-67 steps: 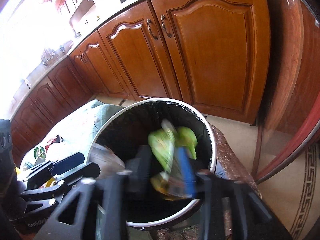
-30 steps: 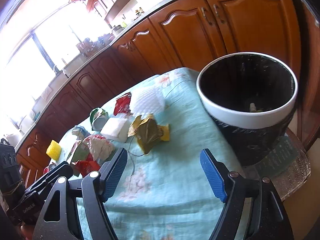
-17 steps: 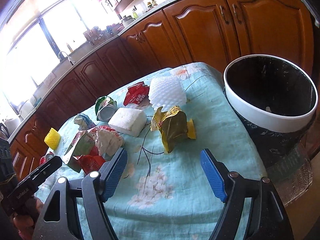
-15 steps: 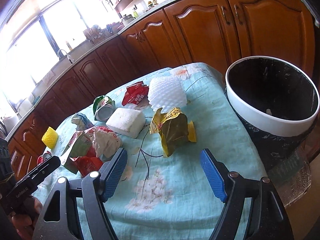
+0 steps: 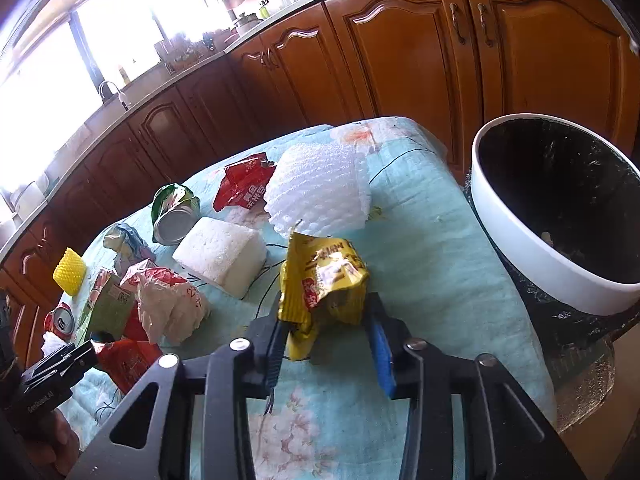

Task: Collect trash
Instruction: 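Grasp the green juice carton with the left tool while the right tool grasps the yellow pouch, then carry the carton and yellow pouch over the bin and open both tools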

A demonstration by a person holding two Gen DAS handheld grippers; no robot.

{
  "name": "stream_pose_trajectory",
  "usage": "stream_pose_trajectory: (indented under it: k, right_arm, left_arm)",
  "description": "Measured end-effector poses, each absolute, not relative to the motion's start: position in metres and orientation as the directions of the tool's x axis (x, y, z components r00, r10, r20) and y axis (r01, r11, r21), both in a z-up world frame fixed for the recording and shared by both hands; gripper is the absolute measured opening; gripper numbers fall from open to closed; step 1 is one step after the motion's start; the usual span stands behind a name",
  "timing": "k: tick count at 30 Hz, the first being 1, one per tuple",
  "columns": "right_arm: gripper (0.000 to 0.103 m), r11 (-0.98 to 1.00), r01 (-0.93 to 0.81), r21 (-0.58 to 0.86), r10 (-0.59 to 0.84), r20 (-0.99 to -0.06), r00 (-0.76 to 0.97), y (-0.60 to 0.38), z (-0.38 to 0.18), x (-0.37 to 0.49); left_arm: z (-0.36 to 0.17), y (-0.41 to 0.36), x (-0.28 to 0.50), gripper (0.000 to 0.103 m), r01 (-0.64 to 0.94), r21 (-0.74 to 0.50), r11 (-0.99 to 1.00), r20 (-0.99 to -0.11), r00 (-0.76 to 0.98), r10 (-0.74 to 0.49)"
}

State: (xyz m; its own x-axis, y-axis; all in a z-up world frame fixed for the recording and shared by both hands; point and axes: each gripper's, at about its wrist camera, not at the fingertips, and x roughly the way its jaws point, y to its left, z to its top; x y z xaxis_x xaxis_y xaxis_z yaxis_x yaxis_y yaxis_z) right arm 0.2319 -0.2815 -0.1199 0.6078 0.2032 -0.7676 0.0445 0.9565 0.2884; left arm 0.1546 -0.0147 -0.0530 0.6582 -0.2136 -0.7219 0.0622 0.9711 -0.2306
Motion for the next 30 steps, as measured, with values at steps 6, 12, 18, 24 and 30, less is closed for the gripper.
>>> stream_pose_trajectory:
  k: [6,12,18,24,30]
  right_arm:
    - [0.018,0.957,0.011,0.291,0.221,-0.753,0.619,-0.277,-0.113,0.22]
    - [0.018,0.95,0.004,0.313,0.241,-0.74,0.628,-0.279,-0.104,0.204]
    - [0.018,0.948,0.015,0.319,0.235,-0.73,0.642,-0.29,-0.094,0.193]
    - [0.009,0.948,0.045,0.316,0.212,-0.727,0.653,-0.312,-0.086,0.183]
    - [0.009,0.946,0.072,0.316,0.19,-0.721,0.666,-0.335,-0.079,0.173]
  left_arm:
    - [-0.033,-0.007,0.137,0.05,0.059,-0.242,0.968,-0.668,0.714,-0.211]
    - [-0.012,-0.024,0.122,0.05,0.123,-0.238,0.963,-0.601,0.76,-0.245]
    - [-0.013,-0.055,0.122,0.05,0.197,-0.249,0.948,-0.603,0.735,-0.311]
    - [-0.028,-0.089,0.131,0.05,0.263,-0.233,0.936,-0.625,0.697,-0.352]
    - [-0.04,-0.113,0.152,0.05,0.305,-0.228,0.925,-0.652,0.658,-0.377]
